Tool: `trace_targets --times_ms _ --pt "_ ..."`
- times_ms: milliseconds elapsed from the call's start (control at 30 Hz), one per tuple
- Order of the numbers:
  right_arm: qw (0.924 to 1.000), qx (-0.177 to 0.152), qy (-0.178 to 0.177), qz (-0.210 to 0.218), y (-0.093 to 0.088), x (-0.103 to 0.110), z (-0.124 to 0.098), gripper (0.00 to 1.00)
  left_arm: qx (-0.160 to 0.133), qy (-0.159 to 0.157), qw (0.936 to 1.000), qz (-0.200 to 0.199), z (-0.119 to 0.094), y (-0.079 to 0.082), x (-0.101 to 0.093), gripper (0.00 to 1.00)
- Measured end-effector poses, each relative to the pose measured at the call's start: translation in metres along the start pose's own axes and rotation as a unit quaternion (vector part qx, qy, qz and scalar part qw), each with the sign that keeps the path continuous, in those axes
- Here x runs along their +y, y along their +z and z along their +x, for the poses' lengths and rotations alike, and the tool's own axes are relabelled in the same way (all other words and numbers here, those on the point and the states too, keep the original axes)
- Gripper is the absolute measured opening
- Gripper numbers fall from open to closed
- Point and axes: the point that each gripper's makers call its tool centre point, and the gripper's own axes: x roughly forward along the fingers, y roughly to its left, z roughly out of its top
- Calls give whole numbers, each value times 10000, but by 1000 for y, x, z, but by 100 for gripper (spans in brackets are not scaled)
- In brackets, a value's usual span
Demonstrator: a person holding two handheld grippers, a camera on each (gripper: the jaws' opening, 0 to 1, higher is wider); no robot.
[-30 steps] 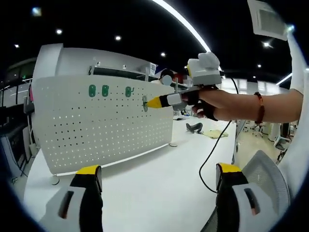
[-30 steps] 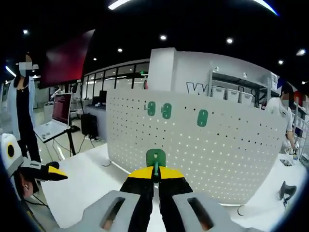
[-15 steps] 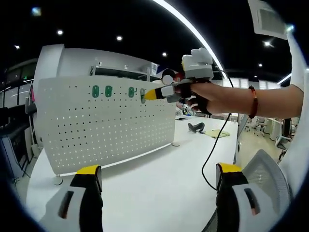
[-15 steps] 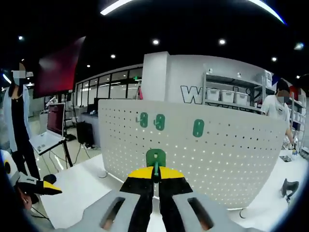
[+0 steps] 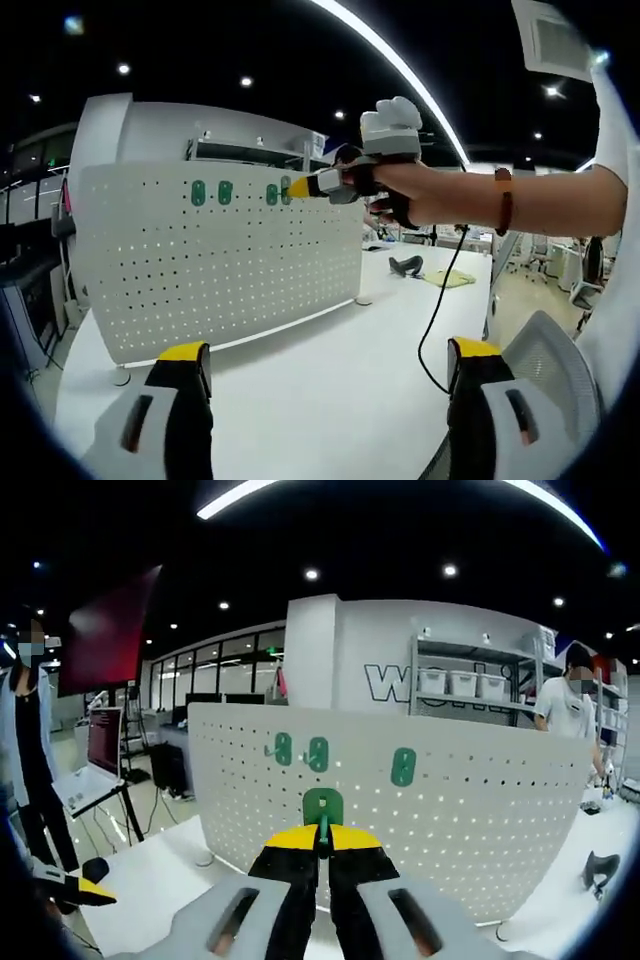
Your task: Insert the hook assembly into the mounting plate slot until the hook locks in place.
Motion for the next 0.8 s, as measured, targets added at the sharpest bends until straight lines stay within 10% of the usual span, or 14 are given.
trace_targets --times_ms 800 --pt "9992 -123 -334 191 24 -12 34 1 23 -40 10000 -18 -5 -1 6 100"
